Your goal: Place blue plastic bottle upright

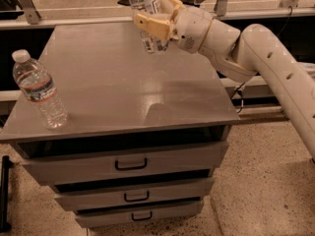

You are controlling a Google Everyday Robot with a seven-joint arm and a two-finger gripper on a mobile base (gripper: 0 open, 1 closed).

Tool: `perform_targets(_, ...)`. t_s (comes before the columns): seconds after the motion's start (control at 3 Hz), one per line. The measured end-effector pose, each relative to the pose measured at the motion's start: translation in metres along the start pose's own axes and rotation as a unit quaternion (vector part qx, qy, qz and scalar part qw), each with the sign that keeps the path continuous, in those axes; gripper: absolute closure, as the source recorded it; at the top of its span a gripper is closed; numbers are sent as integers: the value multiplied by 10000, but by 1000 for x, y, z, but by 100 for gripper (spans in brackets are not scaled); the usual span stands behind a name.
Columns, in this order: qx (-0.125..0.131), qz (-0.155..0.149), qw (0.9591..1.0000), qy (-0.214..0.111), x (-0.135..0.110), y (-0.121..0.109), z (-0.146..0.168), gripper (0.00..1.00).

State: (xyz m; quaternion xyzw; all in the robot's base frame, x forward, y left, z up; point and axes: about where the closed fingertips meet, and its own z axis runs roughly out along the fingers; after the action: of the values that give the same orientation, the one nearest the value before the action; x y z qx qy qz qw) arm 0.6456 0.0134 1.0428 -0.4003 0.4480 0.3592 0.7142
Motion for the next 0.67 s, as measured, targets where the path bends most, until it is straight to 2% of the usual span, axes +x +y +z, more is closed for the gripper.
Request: perform_targets(0.67,6,117,9998,-131,16,7,-55,100)
